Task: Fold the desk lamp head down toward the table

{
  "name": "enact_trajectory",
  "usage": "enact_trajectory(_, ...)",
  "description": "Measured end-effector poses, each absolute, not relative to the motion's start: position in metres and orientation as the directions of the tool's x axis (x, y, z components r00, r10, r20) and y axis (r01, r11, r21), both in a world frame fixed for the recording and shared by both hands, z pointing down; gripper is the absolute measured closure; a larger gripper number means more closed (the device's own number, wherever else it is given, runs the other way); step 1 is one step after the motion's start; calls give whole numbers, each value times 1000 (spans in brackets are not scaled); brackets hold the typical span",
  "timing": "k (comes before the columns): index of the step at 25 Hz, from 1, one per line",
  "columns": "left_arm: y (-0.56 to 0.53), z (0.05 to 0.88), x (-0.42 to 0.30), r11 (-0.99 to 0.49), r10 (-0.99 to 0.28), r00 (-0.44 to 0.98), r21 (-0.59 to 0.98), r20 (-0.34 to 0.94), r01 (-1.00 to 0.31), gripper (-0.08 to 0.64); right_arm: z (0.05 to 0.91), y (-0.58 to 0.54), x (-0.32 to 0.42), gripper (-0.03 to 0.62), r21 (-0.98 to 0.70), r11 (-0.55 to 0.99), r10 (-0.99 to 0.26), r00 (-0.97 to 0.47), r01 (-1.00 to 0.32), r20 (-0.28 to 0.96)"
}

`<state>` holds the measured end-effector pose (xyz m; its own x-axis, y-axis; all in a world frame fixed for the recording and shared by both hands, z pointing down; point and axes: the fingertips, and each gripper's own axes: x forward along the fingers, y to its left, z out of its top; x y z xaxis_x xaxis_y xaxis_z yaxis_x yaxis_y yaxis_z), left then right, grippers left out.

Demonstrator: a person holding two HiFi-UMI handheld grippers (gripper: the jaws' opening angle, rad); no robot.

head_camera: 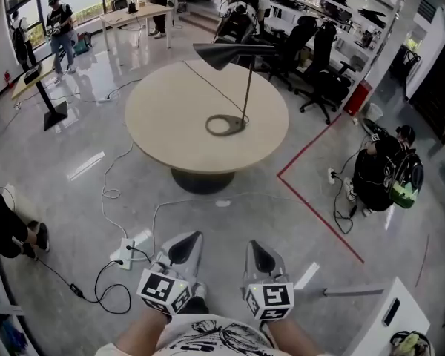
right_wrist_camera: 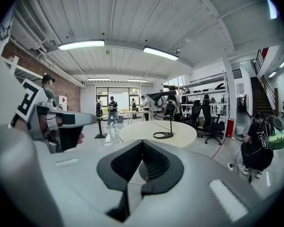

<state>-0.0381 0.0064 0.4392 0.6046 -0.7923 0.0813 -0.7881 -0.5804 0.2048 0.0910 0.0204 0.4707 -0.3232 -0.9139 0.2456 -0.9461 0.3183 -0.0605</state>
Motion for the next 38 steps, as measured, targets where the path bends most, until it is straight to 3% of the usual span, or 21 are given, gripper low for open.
enact_trajectory(14,-105,427,-43,-593,-796,600,100,76,-799,554,466,-102,91,583,-72,269,-934,-278,-960,225)
enact_trajectory(28,-259,406,-25,-437,-897,442,108,28,-893,554,447,-275,106,583,-48,466,-864,-466,-884,190)
enact_trajectory(38,-325,394,-24,-355,-933,358,103,14,-929,554,430,-364,124,583,-46,507,-845,-506,-861,174)
